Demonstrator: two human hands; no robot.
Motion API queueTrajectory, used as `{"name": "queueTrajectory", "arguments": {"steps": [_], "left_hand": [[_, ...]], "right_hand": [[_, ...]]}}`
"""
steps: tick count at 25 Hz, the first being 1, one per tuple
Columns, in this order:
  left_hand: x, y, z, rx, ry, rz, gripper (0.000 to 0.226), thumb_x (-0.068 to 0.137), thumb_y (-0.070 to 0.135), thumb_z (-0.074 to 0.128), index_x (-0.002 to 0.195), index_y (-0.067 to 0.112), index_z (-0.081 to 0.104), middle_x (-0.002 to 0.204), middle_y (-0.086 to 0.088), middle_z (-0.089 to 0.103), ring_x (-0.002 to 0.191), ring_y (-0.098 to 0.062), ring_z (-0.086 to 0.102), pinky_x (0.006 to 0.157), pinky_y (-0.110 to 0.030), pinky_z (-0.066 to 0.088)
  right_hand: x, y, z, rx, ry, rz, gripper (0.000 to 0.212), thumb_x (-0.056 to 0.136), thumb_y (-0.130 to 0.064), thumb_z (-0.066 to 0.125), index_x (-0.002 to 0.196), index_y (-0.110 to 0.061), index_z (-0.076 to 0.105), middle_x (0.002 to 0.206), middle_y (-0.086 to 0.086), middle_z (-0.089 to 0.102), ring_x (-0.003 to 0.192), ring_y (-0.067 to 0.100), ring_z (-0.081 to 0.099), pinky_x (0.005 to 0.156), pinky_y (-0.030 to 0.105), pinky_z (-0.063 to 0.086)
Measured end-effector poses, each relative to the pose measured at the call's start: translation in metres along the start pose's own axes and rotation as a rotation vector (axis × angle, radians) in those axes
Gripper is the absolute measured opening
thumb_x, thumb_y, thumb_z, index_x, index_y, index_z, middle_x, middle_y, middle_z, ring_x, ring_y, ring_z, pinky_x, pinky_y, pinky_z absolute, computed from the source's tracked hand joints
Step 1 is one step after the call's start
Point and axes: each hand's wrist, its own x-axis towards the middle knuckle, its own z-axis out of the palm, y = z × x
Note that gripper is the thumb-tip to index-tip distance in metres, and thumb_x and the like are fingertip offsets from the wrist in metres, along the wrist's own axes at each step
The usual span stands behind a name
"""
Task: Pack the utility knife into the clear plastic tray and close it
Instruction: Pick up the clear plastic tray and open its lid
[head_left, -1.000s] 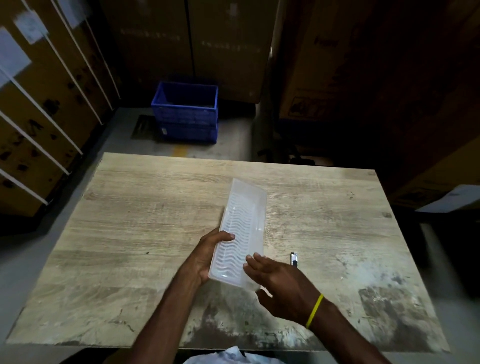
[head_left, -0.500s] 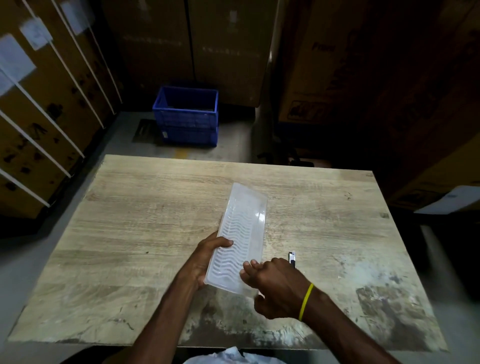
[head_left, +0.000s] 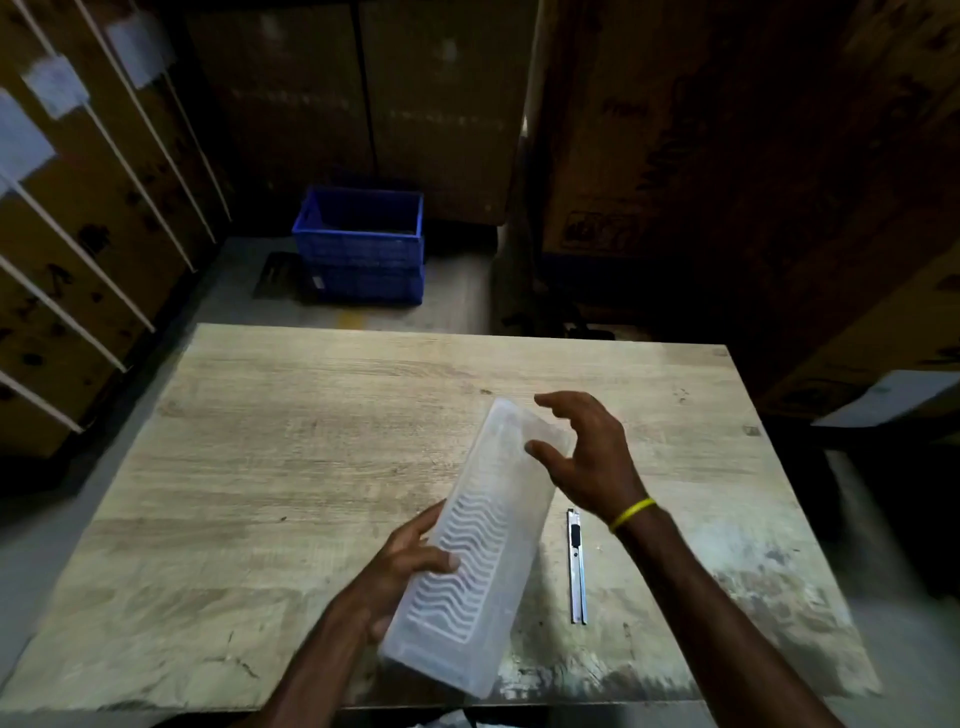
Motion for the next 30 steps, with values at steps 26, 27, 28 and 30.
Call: {"name": "queueTrajectory", "arguments": {"steps": [26,27,28,30], "left_hand": [[-0.017,-0.014,0.014,-0.135,0.17,0.139,0.075,0.063,0.004,0.08,0.135,0.01,0.062,0.128,-0.028,0.068,0.113,-0.051,0.066,0.095,-0.061,0.054],[-0.016,-0.011,0.013,-0.144,0.168,0.152,0.072,0.063,0.003,0.079,0.133,0.01,0.063,0.127,-0.029,0.068,0.112,-0.051,0.066,0.092,-0.06,0.056],[-0.015,-0.009,0.013,-0.151,0.167,0.159,0.07,0.064,0.0,0.077,0.132,0.01,0.065,0.126,-0.029,0.068,0.109,-0.051,0.067,0.088,-0.058,0.058],[-0.014,-0.006,0.014,-0.156,0.16,0.164,0.066,0.067,-0.005,0.07,0.131,0.008,0.064,0.123,-0.028,0.07,0.104,-0.048,0.07,0.081,-0.053,0.061]], "right_hand": [[0.033,0.001,0.015,0.078,-0.26,0.378,0.057,0.055,-0.039,0.095,0.104,-0.016,0.076,0.097,-0.007,0.074,0.082,0.01,0.07,0.077,0.028,0.056],[0.034,0.005,0.012,0.107,-0.249,0.431,0.053,0.054,-0.036,0.096,0.1,-0.015,0.077,0.093,-0.005,0.076,0.08,0.011,0.072,0.073,0.028,0.056],[0.036,0.008,0.009,0.12,-0.248,0.462,0.049,0.054,-0.032,0.096,0.097,-0.016,0.077,0.089,-0.004,0.076,0.078,0.012,0.073,0.07,0.027,0.054],[0.038,0.011,0.006,0.115,-0.271,0.464,0.043,0.057,-0.031,0.096,0.094,-0.019,0.077,0.087,-0.005,0.075,0.078,0.01,0.073,0.067,0.022,0.051]]}}
